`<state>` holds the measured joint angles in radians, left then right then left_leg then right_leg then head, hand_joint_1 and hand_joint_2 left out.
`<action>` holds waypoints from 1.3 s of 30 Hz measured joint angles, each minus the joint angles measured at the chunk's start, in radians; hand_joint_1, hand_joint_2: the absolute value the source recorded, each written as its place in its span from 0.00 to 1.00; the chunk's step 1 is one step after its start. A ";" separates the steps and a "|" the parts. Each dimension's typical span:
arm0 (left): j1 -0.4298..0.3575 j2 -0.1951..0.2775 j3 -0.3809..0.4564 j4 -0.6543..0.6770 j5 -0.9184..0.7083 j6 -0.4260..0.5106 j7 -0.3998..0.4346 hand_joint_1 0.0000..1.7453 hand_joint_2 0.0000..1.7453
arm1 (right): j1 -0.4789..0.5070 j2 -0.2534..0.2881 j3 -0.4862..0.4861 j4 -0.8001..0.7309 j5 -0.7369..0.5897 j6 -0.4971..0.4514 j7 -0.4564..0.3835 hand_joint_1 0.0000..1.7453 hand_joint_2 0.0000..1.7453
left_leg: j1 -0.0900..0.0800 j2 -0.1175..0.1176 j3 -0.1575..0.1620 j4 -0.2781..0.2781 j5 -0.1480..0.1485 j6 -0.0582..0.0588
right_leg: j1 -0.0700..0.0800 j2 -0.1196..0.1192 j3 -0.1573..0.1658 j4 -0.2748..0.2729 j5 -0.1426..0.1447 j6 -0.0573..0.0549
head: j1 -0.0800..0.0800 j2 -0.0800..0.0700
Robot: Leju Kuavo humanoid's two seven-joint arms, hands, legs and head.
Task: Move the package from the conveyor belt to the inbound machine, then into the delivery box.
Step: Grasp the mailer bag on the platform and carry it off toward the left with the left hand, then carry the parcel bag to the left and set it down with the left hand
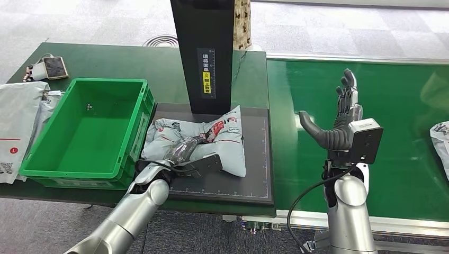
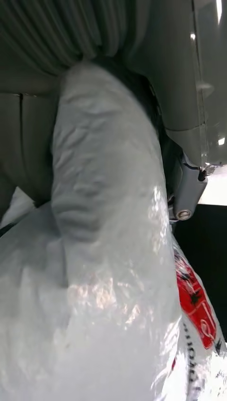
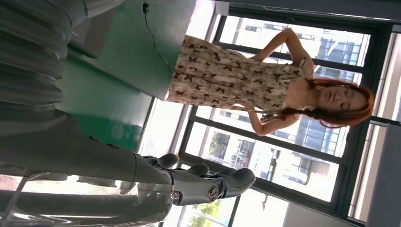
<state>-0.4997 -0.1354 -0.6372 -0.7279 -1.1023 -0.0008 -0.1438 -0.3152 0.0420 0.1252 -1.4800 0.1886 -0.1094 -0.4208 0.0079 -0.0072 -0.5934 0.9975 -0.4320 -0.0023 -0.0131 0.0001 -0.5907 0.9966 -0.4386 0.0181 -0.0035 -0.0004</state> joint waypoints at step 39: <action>0.003 0.062 0.384 -0.415 -0.306 0.494 0.243 1.00 1.00 | 0.036 0.003 -0.025 -0.039 -0.023 0.010 -0.019 0.00 1.00 | 0.000 0.000 -0.003 0.000 0.001 0.000 | 0.000 0.000 -0.003 0.000 0.001 -0.001 | 0.000 0.000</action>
<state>-0.4969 -0.0732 -0.2530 -1.1432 -1.4078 0.4928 0.0991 -0.2788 0.0445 0.1003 -1.5191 0.1658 -0.0992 -0.4399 0.0081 -0.0068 -0.5959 0.9974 -0.4308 -0.0024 -0.0128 0.0006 -0.5935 0.9969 -0.4377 0.0173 -0.0034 -0.0004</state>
